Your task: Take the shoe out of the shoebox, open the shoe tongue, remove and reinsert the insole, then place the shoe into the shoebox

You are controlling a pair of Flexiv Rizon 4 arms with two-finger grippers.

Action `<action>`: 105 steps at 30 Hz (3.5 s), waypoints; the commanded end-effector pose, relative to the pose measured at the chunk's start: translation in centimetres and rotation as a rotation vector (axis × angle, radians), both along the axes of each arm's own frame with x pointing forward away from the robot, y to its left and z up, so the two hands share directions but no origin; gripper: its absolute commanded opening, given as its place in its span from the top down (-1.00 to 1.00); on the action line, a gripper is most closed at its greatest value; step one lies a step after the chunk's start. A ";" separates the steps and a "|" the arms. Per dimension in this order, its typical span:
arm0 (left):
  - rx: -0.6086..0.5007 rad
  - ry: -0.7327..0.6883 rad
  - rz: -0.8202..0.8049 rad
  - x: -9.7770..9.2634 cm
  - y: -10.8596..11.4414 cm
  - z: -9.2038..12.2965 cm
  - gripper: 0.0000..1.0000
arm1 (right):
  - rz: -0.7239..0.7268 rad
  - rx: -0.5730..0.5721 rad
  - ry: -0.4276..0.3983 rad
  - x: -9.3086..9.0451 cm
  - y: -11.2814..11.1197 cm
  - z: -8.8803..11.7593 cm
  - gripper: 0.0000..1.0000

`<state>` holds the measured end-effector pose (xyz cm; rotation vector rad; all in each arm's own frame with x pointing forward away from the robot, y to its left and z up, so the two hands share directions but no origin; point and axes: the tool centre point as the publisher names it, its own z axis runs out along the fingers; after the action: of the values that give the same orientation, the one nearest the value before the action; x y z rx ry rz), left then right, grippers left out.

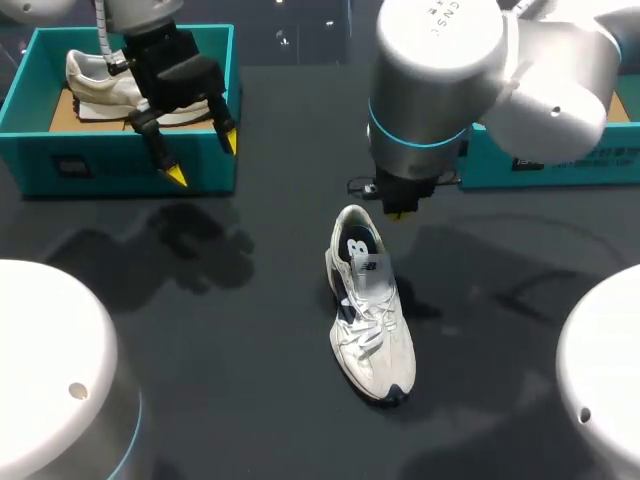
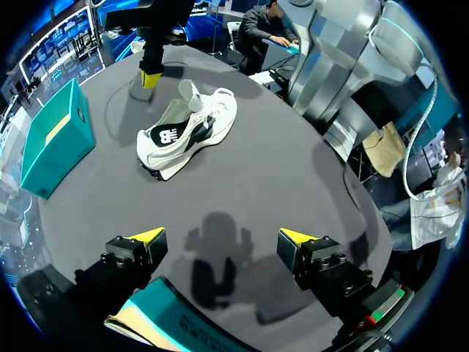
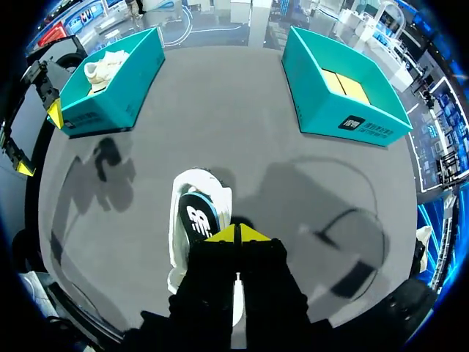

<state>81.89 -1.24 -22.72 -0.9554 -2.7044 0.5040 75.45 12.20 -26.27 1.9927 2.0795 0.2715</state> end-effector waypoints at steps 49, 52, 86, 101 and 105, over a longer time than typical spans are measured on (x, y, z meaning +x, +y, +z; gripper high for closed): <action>0.013 -0.016 -0.006 2.0 3.0 1.0 -1.00 | -0.027 -0.132 -0.019 -0.3 5.1 -7.6 1.00; 0.013 -0.016 -0.006 2.0 3.0 1.0 -1.00 | -0.063 -0.172 -0.024 -0.4 4.9 -8.2 1.00; 0.013 -0.016 -0.006 2.0 3.0 1.0 -1.00 | -0.256 -0.452 -0.038 -1.4 2.4 -11.3 1.00; 0.013 -0.016 -0.006 2.0 3.0 1.0 -1.00 | -0.239 -0.472 -0.074 -0.9 3.0 -10.3 1.00; 0.013 -0.016 -0.006 2.0 3.0 1.0 -1.00 | -0.234 -0.492 -0.084 -0.5 2.7 -10.1 1.00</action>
<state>83.99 1.71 -21.80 -0.9664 -2.7132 0.4804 75.51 14.50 -36.18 1.7131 1.8886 -0.2071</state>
